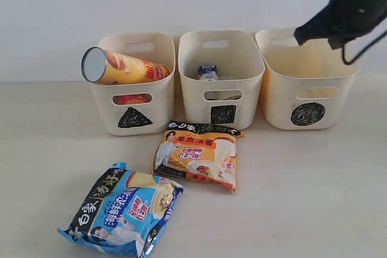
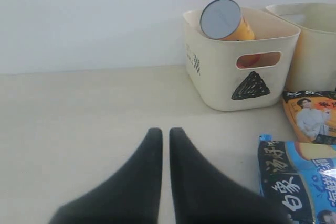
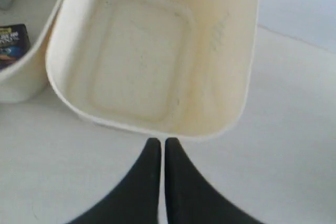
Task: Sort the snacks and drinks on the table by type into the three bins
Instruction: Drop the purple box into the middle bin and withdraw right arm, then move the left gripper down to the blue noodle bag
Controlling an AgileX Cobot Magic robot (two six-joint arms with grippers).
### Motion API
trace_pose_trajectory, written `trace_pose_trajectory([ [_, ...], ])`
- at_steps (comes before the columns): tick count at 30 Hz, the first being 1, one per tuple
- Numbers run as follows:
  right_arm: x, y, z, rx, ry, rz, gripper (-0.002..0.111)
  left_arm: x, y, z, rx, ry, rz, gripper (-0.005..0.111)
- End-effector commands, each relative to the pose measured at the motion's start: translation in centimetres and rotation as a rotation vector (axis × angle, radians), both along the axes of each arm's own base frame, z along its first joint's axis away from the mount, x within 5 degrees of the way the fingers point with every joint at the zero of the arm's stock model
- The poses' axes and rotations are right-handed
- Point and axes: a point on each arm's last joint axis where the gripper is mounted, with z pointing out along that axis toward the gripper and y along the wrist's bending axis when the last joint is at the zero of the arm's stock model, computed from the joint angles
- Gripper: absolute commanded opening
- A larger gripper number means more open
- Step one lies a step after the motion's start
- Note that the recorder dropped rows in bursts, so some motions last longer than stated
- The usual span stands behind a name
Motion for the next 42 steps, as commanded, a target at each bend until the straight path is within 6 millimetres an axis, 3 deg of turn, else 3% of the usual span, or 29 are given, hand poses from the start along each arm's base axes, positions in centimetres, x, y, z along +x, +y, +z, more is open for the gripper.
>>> trace_pose_trajectory([
  [1,-5.5,-2.8,0.6,0.023,-0.086,-0.047,0.0,0.0,0.0,-0.1,0.003,-0.004,-0.001,0.004],
  [7,-12.8,-5.0,1.3,0.066,-0.265,-0.106,0.0,0.1,-0.1,0.6,-0.125,-0.073,0.001,0.004],
  [12,-19.5,-5.9,1.0,0.213,-0.445,-0.139,0.0,0.1,-0.1,1.1,-0.229,-0.111,0.004,0.004],
  [19,-28.2,-6.8,-1.3,0.456,-0.748,-0.103,0.0,0.1,0.0,1.4,-0.232,-0.155,0.011,0.004],
  [22,-31.2,-7.3,-3.3,0.486,-0.863,-0.08,0.0,0.1,0.0,1.5,-0.289,-0.158,0.015,0.004],
  [28,-33.1,-7.7,-6.0,0.513,-0.93,-0.074,0.0,0.0,0.2,2.2,-0.444,-0.229,0.029,0.004],
  [35,-32.6,-7.6,-9.8,0.468,-0.852,-0.08,0.0,-0.4,0.6,4.1,-0.613,-0.419,0.015,0.004],
  [42,-32.2,-7.5,-11.9,0.424,-0.803,-0.069,0.0,-1.6,0.4,10.9,-0.491,-0.597,-0.046,0.004],
])
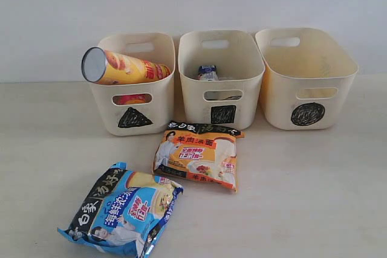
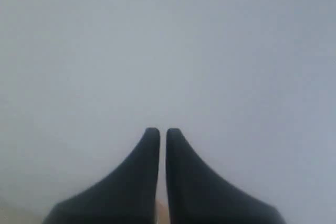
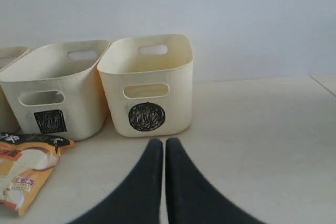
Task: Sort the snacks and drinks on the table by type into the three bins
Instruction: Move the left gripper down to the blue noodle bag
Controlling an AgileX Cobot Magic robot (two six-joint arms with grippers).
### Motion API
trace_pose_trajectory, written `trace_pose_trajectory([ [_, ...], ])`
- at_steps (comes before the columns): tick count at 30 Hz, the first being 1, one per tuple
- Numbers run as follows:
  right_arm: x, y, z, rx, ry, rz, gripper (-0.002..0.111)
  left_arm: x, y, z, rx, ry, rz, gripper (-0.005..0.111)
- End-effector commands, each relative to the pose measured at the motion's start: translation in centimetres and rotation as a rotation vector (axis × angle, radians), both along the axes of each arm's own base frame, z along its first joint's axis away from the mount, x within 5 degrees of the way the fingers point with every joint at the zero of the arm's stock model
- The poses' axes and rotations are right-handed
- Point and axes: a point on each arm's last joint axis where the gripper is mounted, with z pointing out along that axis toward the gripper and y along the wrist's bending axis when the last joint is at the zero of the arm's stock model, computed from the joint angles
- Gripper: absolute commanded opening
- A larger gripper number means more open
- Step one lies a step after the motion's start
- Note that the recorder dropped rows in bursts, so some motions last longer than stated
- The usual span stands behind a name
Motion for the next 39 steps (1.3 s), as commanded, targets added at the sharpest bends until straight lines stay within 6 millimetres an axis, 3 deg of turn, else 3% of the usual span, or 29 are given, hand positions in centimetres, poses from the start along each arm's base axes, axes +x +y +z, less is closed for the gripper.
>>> trace_pose_trajectory([
  [1,0.1,0.1,-1.2,-0.03,0.01,0.004,0.0,-0.1,-0.1,4.4,0.062,-0.08,0.015,0.004],
  [7,0.1,0.2,-1.1,-0.046,-0.003,0.013,0.0,4.0,-0.6,8.6,0.219,0.09,0.033,0.004],
  [9,0.1,0.1,-1.1,-0.046,-0.001,0.012,0.0,5.9,-0.6,9.8,0.325,0.207,0.058,0.004],
  [13,0.1,0.1,-1.1,-0.046,-0.001,0.012,0.0,10.3,-0.1,10.3,0.501,0.563,0.099,0.004],
  [16,0.1,0.1,-1.1,-0.046,-0.001,0.012,0.0,13.3,-0.2,8.8,0.68,0.848,0.03,0.004],
  [24,0.1,0.2,-1.1,-0.041,-0.008,0.017,0.0,19.7,-3.6,4.4,0.703,1.179,-0.466,0.008],
  [26,0.1,0.2,-1.1,-0.041,-0.009,0.018,0.0,20.9,-4.4,2.9,0.675,1.245,-0.591,0.021],
  [30,0.1,0.2,-1.1,-0.041,-0.008,0.017,0.0,23.6,-5.6,-0.4,0.62,1.332,-0.769,0.081],
  [31,0.1,0.2,-1.1,-0.041,-0.008,0.017,0.0,24.1,-5.7,-1.3,0.62,1.355,-0.808,0.091],
  [36,0.1,0.2,-1.1,-0.041,-0.008,0.017,0.0,25.1,-7.8,-5.6,0.721,1.427,-0.981,0.095],
  [39,0.1,0.2,-1.1,-0.041,-0.008,0.017,0.0,26.4,-8.6,-7.4,0.676,1.481,-0.983,0.095],
])
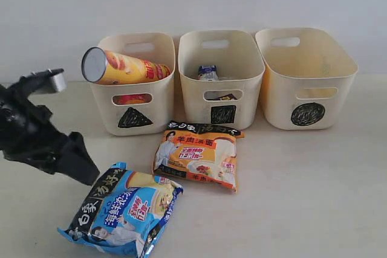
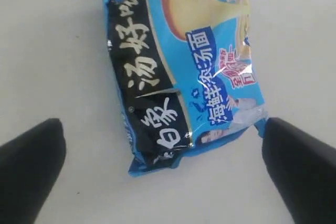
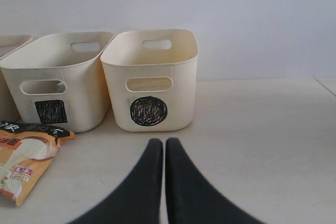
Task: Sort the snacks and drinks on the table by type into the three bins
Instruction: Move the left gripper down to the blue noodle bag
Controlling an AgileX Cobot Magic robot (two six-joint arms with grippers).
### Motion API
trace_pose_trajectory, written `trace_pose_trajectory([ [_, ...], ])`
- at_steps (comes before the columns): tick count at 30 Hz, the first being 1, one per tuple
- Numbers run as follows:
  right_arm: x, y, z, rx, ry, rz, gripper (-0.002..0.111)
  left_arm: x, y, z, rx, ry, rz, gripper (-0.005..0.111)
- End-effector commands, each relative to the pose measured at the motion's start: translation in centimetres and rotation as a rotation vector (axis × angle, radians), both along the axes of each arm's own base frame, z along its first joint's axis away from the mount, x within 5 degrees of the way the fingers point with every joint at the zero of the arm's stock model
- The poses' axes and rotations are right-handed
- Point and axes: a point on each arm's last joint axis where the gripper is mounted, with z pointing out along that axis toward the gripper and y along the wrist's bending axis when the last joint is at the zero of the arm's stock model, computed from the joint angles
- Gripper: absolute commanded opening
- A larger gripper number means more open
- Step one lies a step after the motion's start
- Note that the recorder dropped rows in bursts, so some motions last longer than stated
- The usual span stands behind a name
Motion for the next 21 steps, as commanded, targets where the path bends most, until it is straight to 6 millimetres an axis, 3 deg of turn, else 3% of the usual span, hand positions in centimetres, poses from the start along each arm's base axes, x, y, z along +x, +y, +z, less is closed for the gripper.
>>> trace_pose_trajectory([
  [1,0.0,0.0,-0.1,-0.003,-0.007,-0.003,0.0,1.7,-1.4,-2.2,-0.029,0.084,0.009,0.095],
  [4,0.0,0.0,-0.1,-0.003,-0.007,-0.003,0.0,3.2,-1.7,-4.1,-0.074,0.177,-0.008,0.095],
  [9,0.0,0.0,-0.1,-0.003,-0.007,-0.003,0.0,4.8,-1.7,-6.3,-0.052,0.155,0.044,0.095],
  [18,0.0,0.0,-0.1,-0.003,-0.009,-0.001,0.0,5.1,-2.9,-10.9,-0.122,0.258,0.063,0.093],
  [21,0.0,0.0,-0.1,-0.003,-0.007,-0.002,0.0,5.0,-3.2,-11.9,-0.119,0.288,0.061,0.082],
])
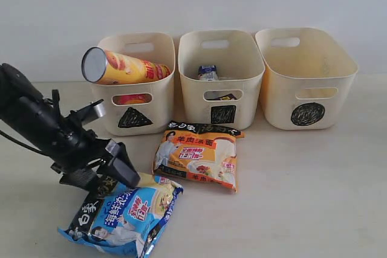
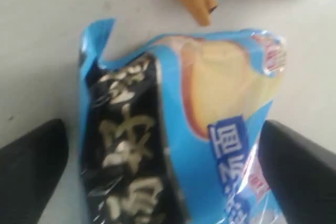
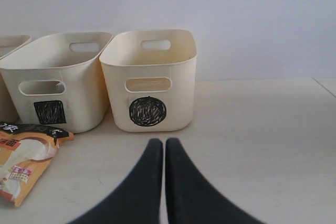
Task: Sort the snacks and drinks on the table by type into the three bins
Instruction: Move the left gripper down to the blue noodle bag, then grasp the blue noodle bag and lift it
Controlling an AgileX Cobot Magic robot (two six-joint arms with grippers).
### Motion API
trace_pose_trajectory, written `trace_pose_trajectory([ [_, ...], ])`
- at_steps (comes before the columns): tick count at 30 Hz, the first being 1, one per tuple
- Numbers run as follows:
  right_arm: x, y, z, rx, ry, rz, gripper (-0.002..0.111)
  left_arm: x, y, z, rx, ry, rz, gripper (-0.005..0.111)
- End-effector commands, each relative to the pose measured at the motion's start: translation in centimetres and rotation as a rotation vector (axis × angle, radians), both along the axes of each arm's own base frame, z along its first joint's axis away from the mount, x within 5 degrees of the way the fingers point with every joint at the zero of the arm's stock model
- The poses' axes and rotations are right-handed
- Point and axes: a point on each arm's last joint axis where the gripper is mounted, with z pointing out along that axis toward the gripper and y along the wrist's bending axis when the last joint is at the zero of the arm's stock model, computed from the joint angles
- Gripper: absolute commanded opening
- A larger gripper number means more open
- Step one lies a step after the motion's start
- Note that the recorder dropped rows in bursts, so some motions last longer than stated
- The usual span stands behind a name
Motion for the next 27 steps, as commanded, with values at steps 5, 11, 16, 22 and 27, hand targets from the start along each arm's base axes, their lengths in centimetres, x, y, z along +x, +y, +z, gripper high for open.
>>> trace_pose_trajectory([
  [5,0.0,0.0,-0.1,-0.003,-0.007,0.002,0.0,-0.6,-0.2,-2.6,0.06,0.049,-0.051,0.041],
  [11,0.0,0.0,-0.1,-0.003,-0.007,0.002,0.0,-0.5,-0.1,-2.2,0.058,0.029,-0.055,0.004],
  [16,0.0,0.0,-0.1,-0.003,-0.007,0.002,0.0,-0.5,-0.5,1.2,0.001,0.002,-0.085,0.004],
  [22,0.0,0.0,-0.1,-0.003,-0.007,0.002,0.0,-1.4,-0.9,7.1,-0.084,-0.092,-0.094,0.004],
  [27,0.0,0.0,-0.1,-0.003,-0.007,0.002,0.0,-2.3,-1.8,10.8,-0.252,-0.156,-0.096,0.004],
])
